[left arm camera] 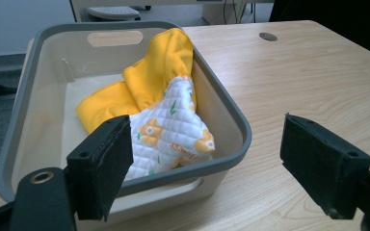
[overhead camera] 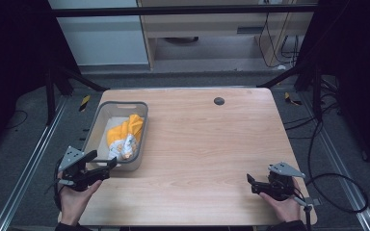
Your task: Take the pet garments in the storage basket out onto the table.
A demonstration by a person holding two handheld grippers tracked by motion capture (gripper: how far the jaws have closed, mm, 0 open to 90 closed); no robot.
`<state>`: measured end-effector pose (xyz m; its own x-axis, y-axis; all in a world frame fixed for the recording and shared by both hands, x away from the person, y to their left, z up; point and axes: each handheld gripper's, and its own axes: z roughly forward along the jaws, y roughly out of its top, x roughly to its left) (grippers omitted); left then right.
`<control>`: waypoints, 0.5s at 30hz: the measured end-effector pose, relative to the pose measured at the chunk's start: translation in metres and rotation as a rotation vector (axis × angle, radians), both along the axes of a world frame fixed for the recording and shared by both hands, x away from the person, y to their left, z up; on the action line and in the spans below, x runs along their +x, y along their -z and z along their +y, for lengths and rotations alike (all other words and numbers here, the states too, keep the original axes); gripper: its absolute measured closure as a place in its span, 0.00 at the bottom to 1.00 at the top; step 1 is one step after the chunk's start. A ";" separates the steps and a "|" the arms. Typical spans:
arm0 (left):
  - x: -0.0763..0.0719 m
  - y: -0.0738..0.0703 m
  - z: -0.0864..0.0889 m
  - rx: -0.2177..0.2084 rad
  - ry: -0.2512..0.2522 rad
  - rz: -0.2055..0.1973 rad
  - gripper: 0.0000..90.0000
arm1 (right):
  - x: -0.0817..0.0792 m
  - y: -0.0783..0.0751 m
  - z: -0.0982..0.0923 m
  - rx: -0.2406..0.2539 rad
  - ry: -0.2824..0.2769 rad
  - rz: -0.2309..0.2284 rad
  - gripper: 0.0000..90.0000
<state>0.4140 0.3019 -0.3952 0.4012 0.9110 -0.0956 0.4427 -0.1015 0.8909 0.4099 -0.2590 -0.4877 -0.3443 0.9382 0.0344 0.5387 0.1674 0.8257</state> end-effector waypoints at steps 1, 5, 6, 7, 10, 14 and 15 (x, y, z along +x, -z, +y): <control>0.002 -0.001 0.000 -0.003 0.000 0.003 0.21 | 0.000 0.001 -0.001 -0.007 0.000 -0.005 0.07; 0.008 -0.005 0.002 -0.010 -0.005 0.003 0.21 | 0.000 0.000 0.000 0.000 0.001 -0.001 0.08; 0.010 -0.006 0.003 -0.011 -0.008 0.002 0.21 | 0.000 0.000 0.000 0.000 0.000 -0.001 0.08; 0.013 -0.009 0.004 -0.016 -0.010 0.003 0.20 | 0.000 0.000 0.000 0.000 0.000 -0.001 0.08; 0.017 -0.012 0.005 -0.022 -0.015 0.003 0.20 | 0.000 0.000 0.000 0.000 0.001 0.000 0.08; 0.023 -0.016 0.006 -0.018 -0.019 0.006 0.20 | 0.000 0.001 0.000 -0.008 -0.001 -0.006 0.08; 0.024 -0.017 0.007 -0.017 -0.020 0.008 0.20 | 0.000 0.001 0.000 -0.010 -0.001 -0.007 0.08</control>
